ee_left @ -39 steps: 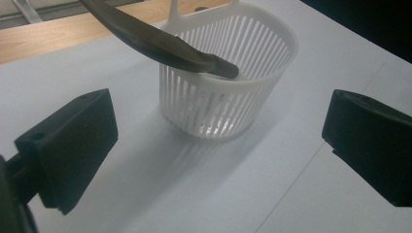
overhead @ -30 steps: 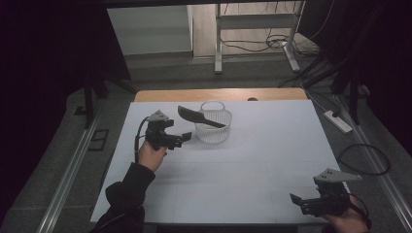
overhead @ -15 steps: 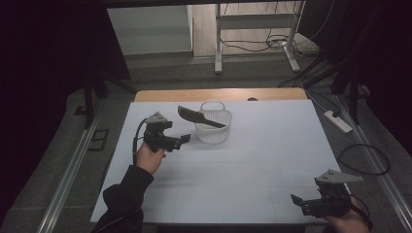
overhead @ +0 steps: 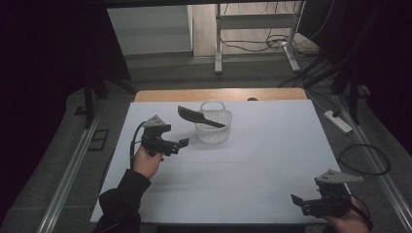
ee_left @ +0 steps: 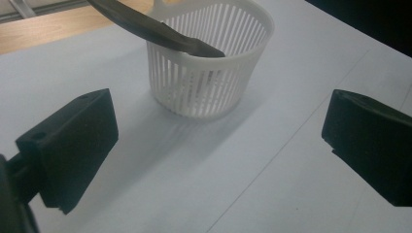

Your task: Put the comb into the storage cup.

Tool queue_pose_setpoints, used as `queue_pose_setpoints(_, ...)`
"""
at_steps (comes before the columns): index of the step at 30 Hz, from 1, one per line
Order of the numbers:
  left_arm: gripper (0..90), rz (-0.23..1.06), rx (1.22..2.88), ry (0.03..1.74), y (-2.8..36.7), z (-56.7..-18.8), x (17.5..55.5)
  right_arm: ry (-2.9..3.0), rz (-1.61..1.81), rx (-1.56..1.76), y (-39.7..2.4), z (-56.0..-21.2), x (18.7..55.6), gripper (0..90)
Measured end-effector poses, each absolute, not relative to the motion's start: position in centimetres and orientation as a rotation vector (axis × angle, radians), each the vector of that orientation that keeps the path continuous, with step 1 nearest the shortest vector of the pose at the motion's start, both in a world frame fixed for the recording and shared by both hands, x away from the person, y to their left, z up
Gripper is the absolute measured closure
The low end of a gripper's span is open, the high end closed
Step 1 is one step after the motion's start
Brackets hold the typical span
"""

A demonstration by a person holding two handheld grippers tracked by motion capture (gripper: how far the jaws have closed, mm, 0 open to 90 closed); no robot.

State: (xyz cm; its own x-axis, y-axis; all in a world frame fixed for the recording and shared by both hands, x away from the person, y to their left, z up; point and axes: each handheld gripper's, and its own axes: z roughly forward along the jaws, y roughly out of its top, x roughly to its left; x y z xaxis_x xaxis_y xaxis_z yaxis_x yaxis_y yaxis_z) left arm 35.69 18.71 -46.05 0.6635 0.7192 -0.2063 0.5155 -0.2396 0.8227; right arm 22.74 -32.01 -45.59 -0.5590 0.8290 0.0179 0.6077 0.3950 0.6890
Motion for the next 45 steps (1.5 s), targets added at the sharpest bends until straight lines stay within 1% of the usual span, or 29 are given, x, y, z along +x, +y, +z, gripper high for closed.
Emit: queue_pose_setpoints(45, 0.0, 0.278, 1.932, 0.999, 20.0, -45.7, 30.7, 2.334, 0.938, 1.244, -31.9, -45.6, 22.7, 0.0)
